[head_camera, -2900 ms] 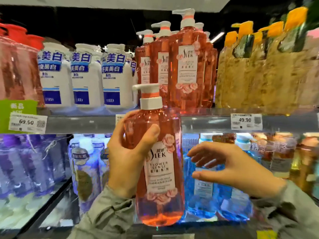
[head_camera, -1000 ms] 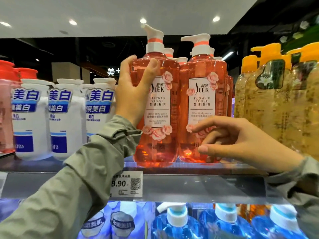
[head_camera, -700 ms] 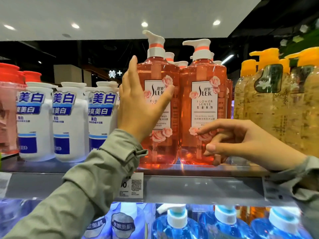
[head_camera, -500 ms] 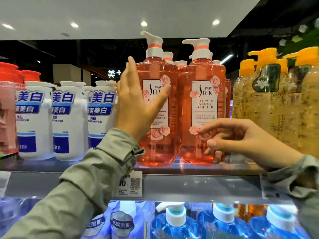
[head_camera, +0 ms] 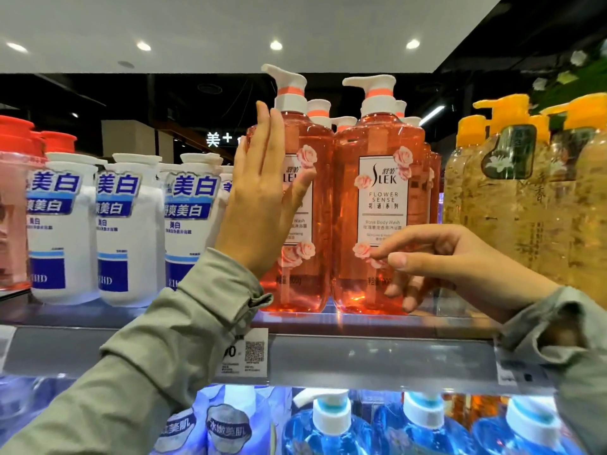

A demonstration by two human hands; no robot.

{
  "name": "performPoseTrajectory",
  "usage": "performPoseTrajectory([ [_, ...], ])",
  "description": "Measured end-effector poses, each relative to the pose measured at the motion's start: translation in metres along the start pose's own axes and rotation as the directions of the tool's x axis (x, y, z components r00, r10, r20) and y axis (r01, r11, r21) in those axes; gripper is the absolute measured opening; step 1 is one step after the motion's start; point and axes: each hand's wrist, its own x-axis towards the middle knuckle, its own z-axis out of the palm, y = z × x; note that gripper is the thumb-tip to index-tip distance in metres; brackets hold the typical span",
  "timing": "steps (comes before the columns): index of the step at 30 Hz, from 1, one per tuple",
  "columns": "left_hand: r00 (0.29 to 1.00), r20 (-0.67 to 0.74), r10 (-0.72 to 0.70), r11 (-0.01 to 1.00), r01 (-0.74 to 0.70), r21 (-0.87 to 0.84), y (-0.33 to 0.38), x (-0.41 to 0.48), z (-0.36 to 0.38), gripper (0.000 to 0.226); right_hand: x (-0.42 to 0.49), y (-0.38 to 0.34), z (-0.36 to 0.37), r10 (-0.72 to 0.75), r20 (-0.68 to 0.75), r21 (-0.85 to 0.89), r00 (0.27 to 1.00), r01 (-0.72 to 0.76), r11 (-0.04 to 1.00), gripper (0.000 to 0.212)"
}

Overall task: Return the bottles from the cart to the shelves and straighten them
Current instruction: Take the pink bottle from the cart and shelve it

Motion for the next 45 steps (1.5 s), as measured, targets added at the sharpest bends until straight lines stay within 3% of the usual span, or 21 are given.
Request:
performPoseTrajectory([
  [3, 0.999, 0.017, 0.029, 0.999, -0.030, 0.017, -0.010, -0.001, -0.002, 0.072, 0.005, -0.001, 0.003, 0.014, 0.001, 0.014, 1.000, -0.014, 1.000, 0.020],
  [7, 0.992, -0.041, 0.123, 0.990, -0.120, 0.078, -0.012, -0.001, 0.001, 0.054, 0.007, -0.002, 0.004, 0.024, -0.012, 0.032, 1.000, -0.024, 0.999, 0.021],
  [10, 0.982, -0.070, 0.177, 0.984, -0.176, 0.026, -0.011, -0.002, 0.009, 0.043, 0.005, 0.000, 0.005, 0.007, -0.026, 0.003, 1.000, -0.007, 1.000, 0.020],
  [16, 0.986, -0.054, 0.157, 0.987, -0.158, -0.012, -0.015, -0.004, 0.009, 0.042, 0.001, 0.000, 0.007, -0.005, -0.041, -0.051, 0.999, 0.003, 0.999, 0.024],
  [20, 0.984, -0.042, 0.176, 0.980, -0.171, 0.106, -0.011, -0.002, 0.003, 0.039, 0.000, -0.006, 0.011, 0.001, -0.070, -0.119, 0.998, -0.009, 0.993, 0.027],
  [24, 0.980, 0.070, 0.185, 0.955, -0.196, 0.222, 0.001, -0.011, -0.010, 0.034, -0.003, -0.012, 0.017, -0.020, -0.090, -0.284, 0.996, -0.006, 0.959, 0.020],
  [28, 0.960, 0.231, 0.162, 0.949, -0.215, 0.230, 0.021, -0.027, -0.028, 0.035, -0.010, -0.017, 0.019, -0.097, -0.103, -0.397, 0.990, 0.049, 0.917, 0.018],
  [31, 0.946, 0.318, 0.066, 0.979, -0.122, 0.160, 0.040, -0.027, -0.045, 0.031, -0.012, -0.019, 0.024, -0.170, -0.066, -0.497, 0.983, 0.116, 0.860, 0.018],
  [34, 0.909, 0.408, -0.079, 0.994, 0.042, 0.099, 0.059, -0.031, -0.063, 0.023, -0.020, -0.021, 0.032, -0.229, -0.013, -0.429, 0.973, 0.202, 0.880, 0.018],
  [36, 0.850, 0.495, -0.182, 0.979, 0.109, 0.174, 0.069, -0.035, -0.079, 0.026, -0.026, -0.022, 0.038, -0.251, 0.036, -0.342, 0.967, 0.248, 0.906, 0.019],
  [37, 0.786, 0.567, -0.245, 0.956, 0.098, 0.277, 0.072, -0.037, -0.089, 0.030, -0.028, -0.023, 0.042, -0.256, 0.066, -0.312, 0.964, 0.263, 0.913, 0.018],
  [40, 0.453, 0.746, -0.489, 0.781, -0.152, 0.605, 0.078, -0.043, -0.117, 0.051, -0.031, -0.022, 0.060, -0.275, 0.174, -0.306, 0.945, 0.318, 0.897, 0.017],
  [42, 0.253, 0.785, -0.565, 0.771, -0.177, 0.612, 0.079, -0.049, -0.131, 0.056, -0.030, -0.021, 0.074, -0.261, 0.238, -0.345, 0.936, 0.333, 0.878, 0.018],
  [43, 0.193, 0.804, -0.562, 0.795, -0.142, 0.590, 0.077, -0.053, -0.137, 0.056, -0.030, -0.022, 0.082, -0.237, 0.276, -0.355, 0.931, 0.328, 0.876, 0.020],
  [45, 0.142, 0.834, -0.533, 0.836, -0.060, 0.545, 0.069, -0.062, -0.146, 0.056, -0.029, -0.023, 0.098, -0.133, 0.411, -0.391, 0.902, 0.306, 0.868, 0.026],
])
